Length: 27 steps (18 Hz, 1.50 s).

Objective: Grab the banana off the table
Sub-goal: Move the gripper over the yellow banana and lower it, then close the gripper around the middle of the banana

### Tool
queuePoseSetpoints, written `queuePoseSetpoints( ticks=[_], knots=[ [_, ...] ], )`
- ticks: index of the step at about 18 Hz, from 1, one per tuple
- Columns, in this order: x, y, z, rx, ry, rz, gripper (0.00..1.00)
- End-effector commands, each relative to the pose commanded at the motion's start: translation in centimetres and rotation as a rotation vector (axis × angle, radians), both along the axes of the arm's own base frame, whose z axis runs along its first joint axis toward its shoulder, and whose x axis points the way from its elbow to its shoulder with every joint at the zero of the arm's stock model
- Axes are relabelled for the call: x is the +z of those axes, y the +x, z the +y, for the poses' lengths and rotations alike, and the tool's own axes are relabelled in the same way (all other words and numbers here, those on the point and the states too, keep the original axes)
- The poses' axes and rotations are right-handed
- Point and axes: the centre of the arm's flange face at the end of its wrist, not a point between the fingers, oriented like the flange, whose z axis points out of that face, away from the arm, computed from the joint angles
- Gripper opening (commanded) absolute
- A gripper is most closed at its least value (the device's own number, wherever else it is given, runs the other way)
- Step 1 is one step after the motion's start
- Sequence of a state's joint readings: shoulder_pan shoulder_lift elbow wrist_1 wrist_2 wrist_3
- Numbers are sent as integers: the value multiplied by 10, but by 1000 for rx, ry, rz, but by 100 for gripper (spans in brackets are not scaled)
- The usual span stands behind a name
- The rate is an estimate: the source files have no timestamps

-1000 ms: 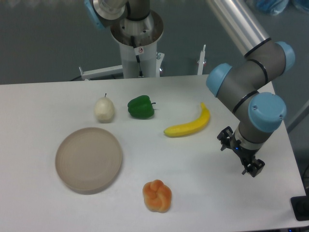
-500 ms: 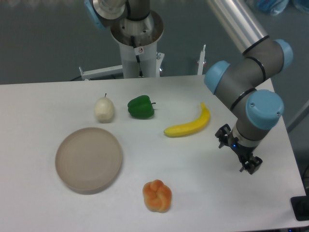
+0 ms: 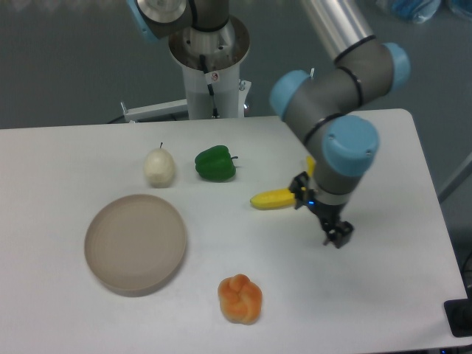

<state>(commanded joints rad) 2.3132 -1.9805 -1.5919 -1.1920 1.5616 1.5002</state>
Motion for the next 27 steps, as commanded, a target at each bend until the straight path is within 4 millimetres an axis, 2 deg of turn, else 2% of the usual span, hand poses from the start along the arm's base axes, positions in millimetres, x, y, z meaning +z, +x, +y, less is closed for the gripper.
queuePoseSetpoints(
  ticks=[3, 6, 9, 14, 21, 27],
  knots=[
    [-20, 20, -23, -17, -20, -18, 100],
    [-38, 27, -47, -43, -112, 18, 100],
    [-44, 30, -57, -51, -138, 35, 100],
    [-70, 40, -77, -68, -124, 50, 100],
    [-81, 39, -77, -53, -93, 80, 100],
    [-69, 27, -78, -45, -72, 98, 100]
  ],
)
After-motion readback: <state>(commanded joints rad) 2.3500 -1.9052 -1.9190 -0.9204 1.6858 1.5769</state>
